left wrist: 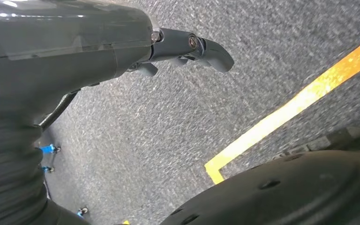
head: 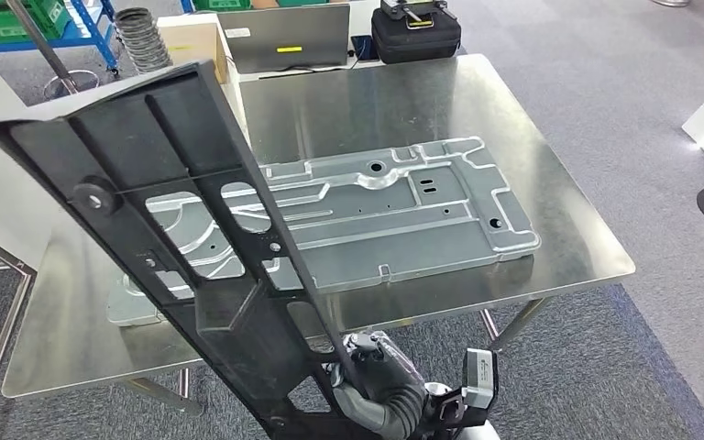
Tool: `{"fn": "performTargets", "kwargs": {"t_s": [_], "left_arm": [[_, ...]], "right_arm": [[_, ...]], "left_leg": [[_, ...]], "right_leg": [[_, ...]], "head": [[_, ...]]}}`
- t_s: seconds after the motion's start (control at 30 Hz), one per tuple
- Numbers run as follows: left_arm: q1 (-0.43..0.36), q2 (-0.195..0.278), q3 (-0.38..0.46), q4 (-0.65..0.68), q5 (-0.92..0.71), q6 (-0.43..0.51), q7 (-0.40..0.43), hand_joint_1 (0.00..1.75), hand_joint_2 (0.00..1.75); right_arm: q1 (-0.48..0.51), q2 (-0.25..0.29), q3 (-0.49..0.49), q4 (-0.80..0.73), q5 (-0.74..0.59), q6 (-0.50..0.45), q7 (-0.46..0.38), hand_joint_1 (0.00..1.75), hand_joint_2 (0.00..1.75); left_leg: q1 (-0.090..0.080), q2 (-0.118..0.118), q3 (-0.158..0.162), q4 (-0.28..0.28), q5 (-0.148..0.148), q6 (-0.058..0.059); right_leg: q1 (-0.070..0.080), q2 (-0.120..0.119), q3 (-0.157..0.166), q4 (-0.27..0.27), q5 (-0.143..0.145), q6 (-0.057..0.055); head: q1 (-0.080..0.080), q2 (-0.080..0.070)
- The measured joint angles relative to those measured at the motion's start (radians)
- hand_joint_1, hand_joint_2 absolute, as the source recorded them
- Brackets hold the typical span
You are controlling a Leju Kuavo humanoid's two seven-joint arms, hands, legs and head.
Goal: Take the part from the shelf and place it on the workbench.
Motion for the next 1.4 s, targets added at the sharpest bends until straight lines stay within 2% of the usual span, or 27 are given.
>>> {"fn": "performTargets", "kwargs": {"t_s": [0.03, 0.07, 0.13, 0.17, 0.23, 0.27, 0.33, 0.4, 0.47, 0.5, 0.53, 0.57, 0.63, 0.7, 0.73, 0.77, 0.83, 0.9, 0.97, 1.0, 1.03, 1.07, 1.13, 1.2, 1.23, 1.33, 1.4], "left_arm": [[-0.001, 0.000, 0.000, 0.000, 0.001, 0.000, -0.001, 0.00, 1.75], [0.000, 0.000, 0.000, 0.000, 0.001, 0.000, -0.001, 0.00, 1.75], [0.003, 0.000, 0.000, 0.000, 0.001, 0.000, 0.000, 0.00, 1.75], [0.004, -0.001, 0.000, 0.000, 0.001, 0.000, 0.000, 0.00, 1.75], [0.005, -0.002, 0.000, 0.000, 0.001, 0.000, 0.001, 0.00, 1.75], [0.006, -0.003, 0.000, 0.000, 0.002, 0.001, 0.001, 0.00, 1.75], [0.006, -0.004, 0.000, 0.000, 0.005, 0.005, 0.001, 0.00, 1.75], [0.008, -0.006, 0.002, 0.000, 0.012, 0.012, 0.002, 0.00, 1.75], [0.010, -0.008, 0.005, 0.000, 0.020, 0.017, 0.001, 0.00, 1.75], [0.011, -0.009, 0.006, 0.000, 0.023, 0.018, 0.001, 0.00, 1.75], [0.012, -0.009, 0.007, 0.000, 0.025, 0.020, 0.001, 0.00, 1.75], [0.012, -0.010, 0.008, 0.000, 0.026, 0.020, 0.000, 0.00, 1.75], [0.012, -0.014, 0.012, 0.000, 0.027, 0.022, 0.000, 0.00, 1.75], [0.013, -0.017, 0.016, 0.000, 0.028, 0.022, 0.000, 0.00, 1.75], [0.014, -0.019, 0.017, 0.000, 0.028, 0.023, 0.000, 0.00, 1.75], [0.014, -0.019, 0.019, 0.000, 0.028, 0.023, 0.000, 0.00, 1.75], [0.014, -0.017, 0.022, 0.000, 0.030, 0.025, 0.000, 0.00, 1.75], [0.014, -0.016, 0.024, 0.000, 0.034, 0.027, -0.002, 0.00, 1.75], [0.013, -0.016, 0.026, 0.000, 0.038, 0.027, -0.005, 0.00, 1.75], [0.012, -0.016, 0.027, 0.000, 0.039, 0.028, -0.007, 0.00, 1.75], [0.012, -0.016, 0.028, 0.000, 0.039, 0.027, -0.009, 0.00, 1.75], [0.012, -0.016, 0.029, 0.000, 0.040, 0.025, -0.012, 0.00, 1.75], [0.015, -0.016, 0.029, 0.000, 0.041, 0.015, -0.016, 0.00, 1.75], [0.020, -0.016, 0.029, 0.000, 0.042, 0.002, -0.021, 0.00, 1.75], [0.022, -0.017, 0.029, 0.000, 0.043, -0.004, -0.024, 0.00, 1.75], [0.020, -0.022, 0.030, 0.000, 0.045, -0.017, -0.033, 0.00, 1.75], [0.018, -0.025, 0.030, 0.000, 0.042, -0.020, -0.031, 0.00, 1.75]], "right_arm": [[-0.004, -0.002, -0.010, -0.001, -0.005, -0.004, 0.005, 1.75, 1.75], [-0.010, -0.005, -0.022, -0.003, -0.012, -0.007, 0.012, 1.75, 1.75], [-0.024, -0.012, -0.046, -0.008, -0.025, -0.009, 0.023, 1.75, 1.75], [-0.032, -0.015, -0.057, -0.011, -0.029, -0.010, 0.027, 1.75, 1.75], [-0.046, -0.023, -0.076, -0.016, -0.032, -0.016, 0.035, 1.75, 1.75], [-0.054, -0.030, -0.085, -0.017, -0.032, -0.021, 0.038, 1.75, 1.75], [-0.077, -0.051, -0.106, -0.018, -0.041, -0.032, 0.045, 1.75, 1.75], [-0.117, -0.076, -0.133, -0.015, -0.065, -0.040, 0.056, 1.75, 1.75], [-0.173, -0.107, -0.163, 0.002, -0.103, -0.042, 0.075, 1.75, 1.75], [-0.204, -0.123, -0.177, 0.016, -0.125, -0.040, 0.084, 1.75, 1.75], [-0.234, -0.140, -0.191, 0.032, -0.145, -0.037, 0.093, 1.75, 1.75], [-0.262, -0.156, -0.205, 0.049, -0.161, -0.034, 0.100, 1.75, 1.75], [-0.311, -0.181, -0.228, 0.073, -0.181, -0.029, 0.109, 1.75, 1.75], [-0.358, -0.202, -0.242, 0.096, -0.195, -0.029, 0.118, 1.75, 1.75], [-0.383, -0.213, -0.245, 0.110, -0.202, -0.032, 0.123, 1.75, 1.75], [-0.410, -0.224, -0.246, 0.127, -0.203, -0.038, 0.127, 1.75, 1.75], [-0.473, -0.246, -0.251, 0.166, -0.170, -0.066, 0.127, 1.75, 1.75], [-0.550, -0.268, -0.254, 0.212, -0.082, -0.116, 0.118, 1.75, 1.75], [-0.620, -0.287, -0.253, 0.259, 0.012, -0.166, 0.112, 1.75, 1.75], [-0.646, -0.296, -0.252, 0.279, 0.063, -0.191, 0.110, 1.75, 1.75], [-0.670, -0.305, -0.246, 0.299, 0.132, -0.223, 0.105, 1.75, 1.75], [-0.695, -0.315, -0.234, 0.319, 0.228, -0.262, 0.098, 1.75, 1.75], [-0.750, -0.339, -0.196, 0.367, 0.457, -0.355, 0.085, 1.75, 1.75], [-0.807, -0.359, -0.149, 0.425, 0.678, -0.452, 0.080, 1.75, 1.75], [-0.838, -0.366, -0.122, 0.457, 0.780, -0.499, 0.080, 1.75, 1.75], [-0.930, -0.375, -0.024, 0.561, 1.040, -0.620, 0.084, 1.75, 1.75], [-0.984, -0.374, 0.044, 0.623, 1.147, -0.669, 0.086, 1.75, 1.75]], "left_leg": [[0.004, 0.000, -0.016, 0.007, 0.011, -0.006], [0.008, 0.001, -0.011, -0.026, 0.045, -0.013], [0.017, 0.001, 0.030, -0.151, 0.127, -0.026], [0.018, 0.002, 0.048, -0.203, 0.146, -0.023], [0.017, 0.000, 0.058, -0.241, 0.156, -0.003], [0.016, 0.000, 0.057, -0.240, 0.158, 0.012], [0.016, -0.001, 0.056, -0.240, 0.169, 0.028], [0.016, 0.002, 0.055, -0.241, 0.171, 0.037], [0.011, 0.005, 0.052, -0.241, 0.172, 0.042], [0.008, 0.005, 0.051, -0.241, 0.172, 0.044], [0.005, 0.005, 0.050, -0.241, 0.172, 0.045], [0.002, 0.004, 0.051, -0.241, 0.172, 0.047], [-0.003, 0.000, 0.053, -0.241, 0.172, 0.049], [-0.007, -0.001, 0.051, -0.241, 0.173, 0.047], [-0.007, -0.001, 0.049, -0.242, 0.174, 0.045], [-0.007, -0.001, 0.048, -0.243, 0.175, 0.041], [-0.009, 0.000, 0.045, -0.239, 0.172, 0.034], [-0.011, 0.001, 0.018, -0.180, 0.136, 0.023], [-0.007, 0.001, -0.046, -0.049, 0.074, 0.011], [-0.005, 0.001, -0.077, 0.010, 0.055, 0.006], [-0.003, 0.002, -0.093, 0.039, 0.054, 0.003], [-0.001, 0.002, -0.090, 0.027, 0.074, 0.000], [0.003, 0.005, -0.034, -0.099, 0.148, -0.003], [0.005, 0.009, 0.016, -0.212, 0.190, 0.006], [0.003, 0.010, 0.023, -0.233, 0.194, 0.013], [0.002, 0.008, 0.019, -0.237, 0.195, 0.036], [0.007, 0.009, 0.022, -0.241, 0.197, 0.046]], "right_leg": [[-0.003, 0.001, 0.004, 0.001, -0.004, 0.004], [-0.007, 0.002, 0.009, 0.004, -0.009, 0.009], [-0.014, 0.005, 0.019, 0.013, -0.021, 0.022], [-0.015, 0.006, 0.019, 0.019, -0.027, 0.029], [-0.013, 0.007, 0.014, 0.029, -0.036, 0.042], [-0.013, 0.007, 0.012, 0.031, -0.037, 0.048], [-0.016, 0.004, 0.008, 0.044, -0.049, 0.058], [-0.018, -0.001, -0.024, 0.116, -0.092, 0.068], [-0.017, -0.004, -0.091, 0.248, -0.153, 0.073], [-0.017, -0.004, -0.118, 0.300, -0.167, 0.072], [-0.015, -0.004, -0.131, 0.320, -0.163, 0.068], [-0.012, -0.004, -0.123, 0.298, -0.140, 0.062], [-0.001, -0.003, -0.061, 0.164, -0.071, 0.038], [0.010, -0.005, -0.014, 0.057, -0.032, 0.018], [0.014, -0.006, -0.008, 0.039, -0.029, 0.013], [0.015, -0.007, -0.010, 0.035, -0.027, 0.013], [0.007, -0.008, -0.004, 0.021, -0.019, 0.015], [-0.002, -0.012, 0.004, 0.005, -0.010, 0.015], [-0.003, -0.015, 0.005, 0.003, -0.009, 0.013], [-0.002, -0.016, 0.005, 0.003, -0.010, 0.013], [-0.003, -0.016, 0.006, 0.004, -0.011, 0.014], [-0.003, -0.016, 0.006, 0.006, -0.012, 0.015], [-0.005, -0.014, 0.009, 0.012, -0.019, 0.022], [-0.002, -0.012, 0.004, 0.026, -0.028, 0.032], [0.000, -0.012, -0.001, 0.031, -0.030, 0.036], [0.000, -0.011, -0.010, 0.038, -0.033, 0.047], [-0.003, -0.011, -0.033, 0.092, -0.066, 0.058]], "head": [[0.000, 0.000], [0.000, 0.000], [0.000, 0.000], [0.000, 0.000], [0.000, 0.000], [0.000, 0.000], [0.000, 0.000], [0.000, 0.000], [0.000, 0.000], [0.000, 0.000], [0.000, 0.000], [0.000, 0.000], [0.000, 0.000], [0.000, 0.000], [0.000, 0.000], [0.000, 0.000], [0.000, 0.000], [0.000, 0.000], [0.000, 0.000], [0.000, 0.000], [0.000, 0.000], [0.000, 0.000], [0.000, 0.000], [0.000, 0.000], [0.000, 0.000], [0.000, 0.000], [0.000, 0.000]]}}
